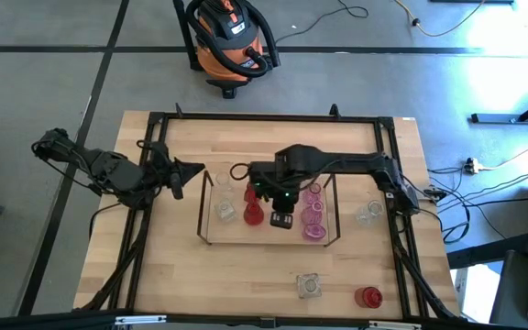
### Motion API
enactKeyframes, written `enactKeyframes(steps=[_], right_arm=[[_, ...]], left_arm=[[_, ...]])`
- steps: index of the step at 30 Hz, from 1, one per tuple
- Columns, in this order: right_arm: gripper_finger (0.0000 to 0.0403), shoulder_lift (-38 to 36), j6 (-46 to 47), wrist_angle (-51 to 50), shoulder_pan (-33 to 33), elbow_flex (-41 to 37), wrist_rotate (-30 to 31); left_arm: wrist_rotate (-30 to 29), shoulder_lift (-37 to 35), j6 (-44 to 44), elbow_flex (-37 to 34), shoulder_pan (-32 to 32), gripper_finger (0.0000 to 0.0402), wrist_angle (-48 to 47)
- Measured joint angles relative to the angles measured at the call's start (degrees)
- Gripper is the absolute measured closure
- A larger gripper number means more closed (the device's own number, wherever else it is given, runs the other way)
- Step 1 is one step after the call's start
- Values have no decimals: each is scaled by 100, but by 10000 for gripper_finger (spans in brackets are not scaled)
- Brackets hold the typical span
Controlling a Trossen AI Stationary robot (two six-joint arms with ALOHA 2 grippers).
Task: Sort vases onto shelf
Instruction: Put the transparent flower vase on the shelf aligned with the other transparent flower vase
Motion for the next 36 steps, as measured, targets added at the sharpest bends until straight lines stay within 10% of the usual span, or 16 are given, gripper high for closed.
enactKeyframes(steps=[10,36], right_arm=[[401,-45,461,103,-68,-1260,-138],[391,-49,842,654,-63,-1393,240]], left_arm=[[470,40,0,1,0,401,-79],[531,36,11,-1,0,401,-214]])
